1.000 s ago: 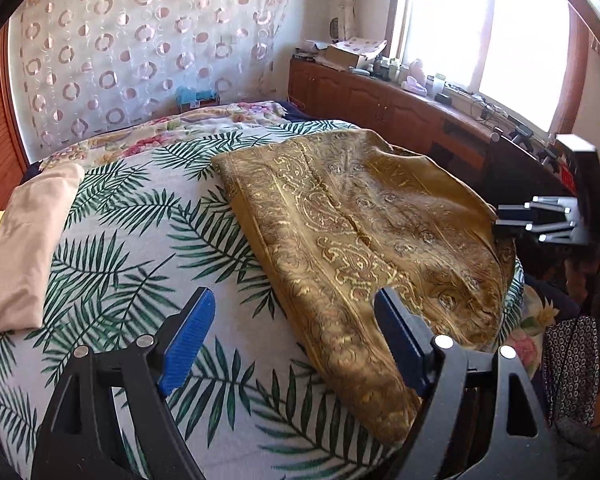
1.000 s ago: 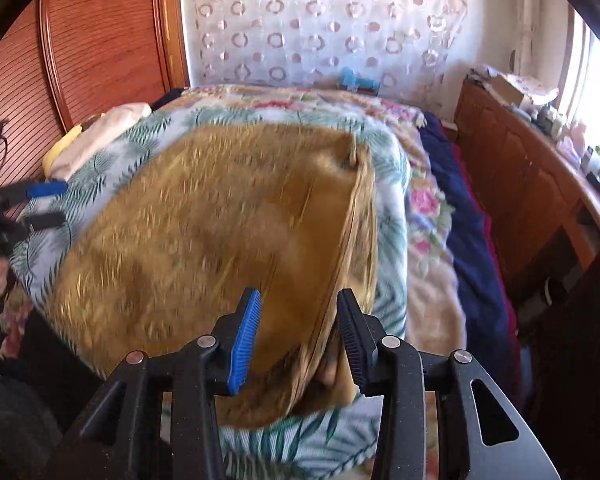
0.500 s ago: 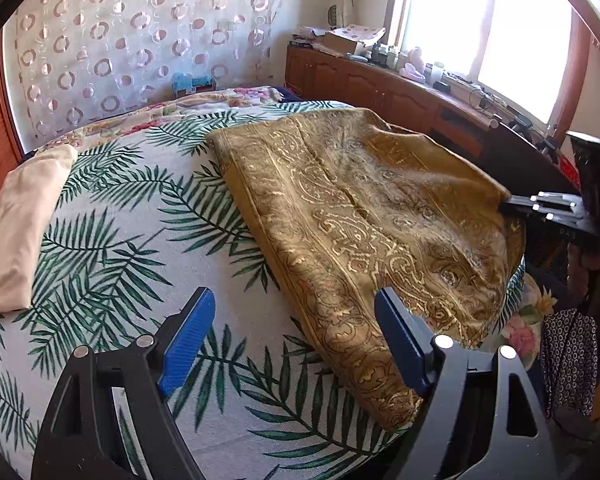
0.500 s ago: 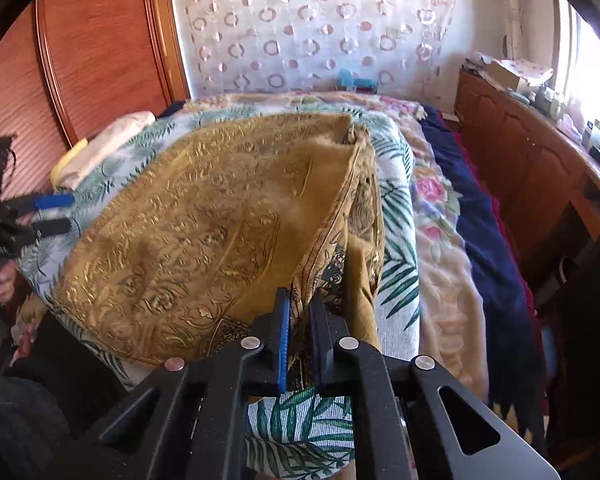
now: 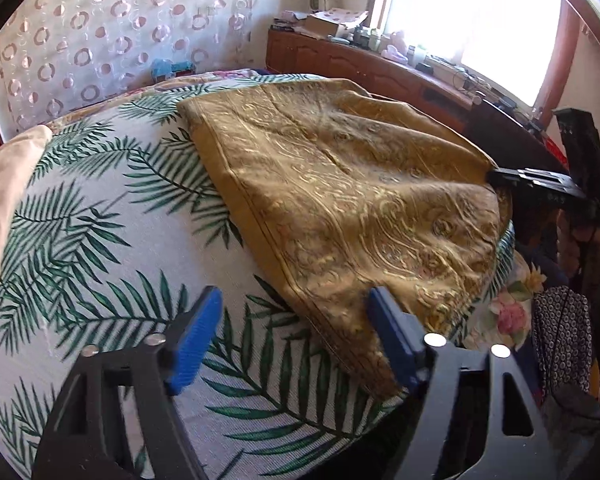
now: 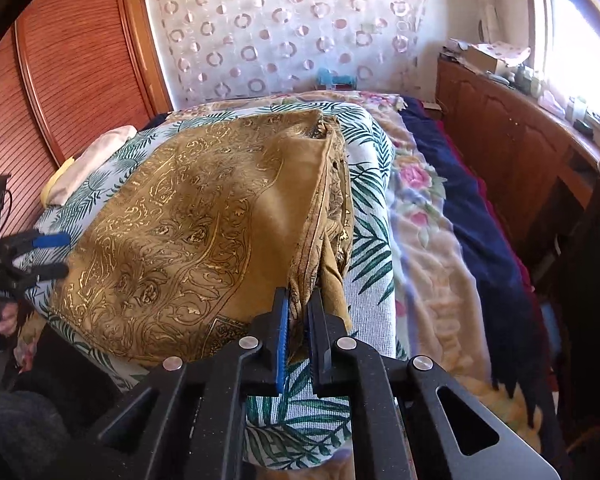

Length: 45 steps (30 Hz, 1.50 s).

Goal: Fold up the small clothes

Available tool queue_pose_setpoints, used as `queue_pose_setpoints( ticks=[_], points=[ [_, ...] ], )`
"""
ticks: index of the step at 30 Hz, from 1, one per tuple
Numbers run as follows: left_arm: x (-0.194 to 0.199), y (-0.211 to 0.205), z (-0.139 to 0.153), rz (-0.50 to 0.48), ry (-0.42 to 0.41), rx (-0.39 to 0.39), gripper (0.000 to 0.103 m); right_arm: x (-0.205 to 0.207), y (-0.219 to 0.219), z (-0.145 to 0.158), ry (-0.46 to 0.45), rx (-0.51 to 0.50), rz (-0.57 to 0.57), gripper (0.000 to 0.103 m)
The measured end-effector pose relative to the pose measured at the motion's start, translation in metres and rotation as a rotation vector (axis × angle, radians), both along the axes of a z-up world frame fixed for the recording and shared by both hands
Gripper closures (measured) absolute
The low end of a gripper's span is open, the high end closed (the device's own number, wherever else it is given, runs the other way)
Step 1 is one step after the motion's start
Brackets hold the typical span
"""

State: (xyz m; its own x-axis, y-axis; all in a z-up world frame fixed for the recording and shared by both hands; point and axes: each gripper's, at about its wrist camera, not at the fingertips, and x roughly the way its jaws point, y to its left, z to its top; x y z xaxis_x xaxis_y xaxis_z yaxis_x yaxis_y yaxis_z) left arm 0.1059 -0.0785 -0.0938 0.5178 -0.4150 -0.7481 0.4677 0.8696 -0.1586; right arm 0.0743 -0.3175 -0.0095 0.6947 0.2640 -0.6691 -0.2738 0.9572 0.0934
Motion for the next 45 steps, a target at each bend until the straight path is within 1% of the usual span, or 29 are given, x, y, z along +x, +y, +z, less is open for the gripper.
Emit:
queue_pose_setpoints(
  ticks=[1, 3, 4, 5, 6, 7, 11, 13, 15, 17, 18, 19, 21, 27, 33, 37, 41, 45],
  points=[
    [-0.001, 0.0, 0.0, -0.004, 0.001, -0.005, 0.035, 0.001, 0.0, 0.004, -0.002, 0.001, -0.001, 0.096],
    [-0.005, -0.001, -0.001, -0.022, 0.007, -0.019, 0.05, 0.0, 0.001, 0.008, -0.015, -0.008, -0.003, 0.096],
    [-0.005, -0.002, -0.002, -0.028, 0.009, -0.022, 0.053, -0.001, 0.002, 0.009, -0.022, -0.011, -0.002, 0.096],
    [-0.008, -0.004, -0.002, -0.034, 0.01, -0.024, 0.058, -0.002, 0.002, 0.01, -0.028, -0.015, -0.004, 0.096],
    [-0.01, -0.005, -0.003, -0.04, 0.012, -0.025, 0.061, -0.004, 0.003, 0.011, -0.036, -0.023, -0.006, 0.094],
    [-0.011, -0.007, -0.003, -0.044, 0.013, -0.025, 0.062, -0.006, 0.004, 0.012, -0.045, -0.029, -0.009, 0.091],
    [-0.016, -0.012, -0.005, -0.049, 0.008, -0.015, 0.062, -0.012, 0.007, 0.015, -0.08, -0.053, -0.028, 0.09],
    [-0.016, -0.01, -0.005, -0.048, 0.008, -0.019, 0.064, -0.014, 0.007, 0.016, -0.079, -0.05, -0.021, 0.087],
    [-0.018, -0.011, -0.005, -0.063, 0.01, -0.028, 0.081, -0.015, 0.009, 0.016, -0.083, -0.044, -0.016, 0.083],
    [-0.02, -0.014, -0.004, -0.075, -0.003, -0.025, 0.091, -0.018, 0.012, 0.016, -0.09, -0.04, -0.007, 0.077],
    [-0.02, -0.015, -0.003, -0.073, -0.011, -0.021, 0.095, -0.019, 0.013, 0.016, -0.092, -0.038, -0.004, 0.071],
    [-0.02, -0.014, 0.0, -0.072, -0.02, -0.027, 0.097, -0.021, 0.015, 0.016, -0.095, -0.036, 0.0, 0.064],
    [-0.023, -0.014, 0.011, -0.076, -0.05, -0.052, 0.099, -0.023, 0.018, 0.017, -0.101, -0.029, 0.01, 0.059],
    [-0.019, -0.014, 0.045, -0.079, -0.114, -0.117, 0.099, -0.027, 0.03, 0.016, -0.099, -0.018, 0.061, 0.058],
    [-0.003, -0.026, 0.081, -0.105, -0.192, -0.135, 0.099, -0.029, 0.05, 0.015, -0.091, -0.009, 0.122, 0.054],
    [0.009, -0.036, 0.093, -0.111, -0.22, -0.131, 0.099, -0.033, 0.059, 0.018, -0.108, 0.012, 0.173, 0.045],
    [0.017, -0.039, 0.099, -0.106, -0.233, -0.136, 0.099, -0.037, 0.063, 0.017, -0.117, 0.012, 0.217, 0.041],
    [0.024, -0.038, 0.102, -0.094, -0.24, -0.143, 0.099, -0.038, 0.067, 0.01, -0.117, -0.027, 0.248, 0.04]
  ],
)
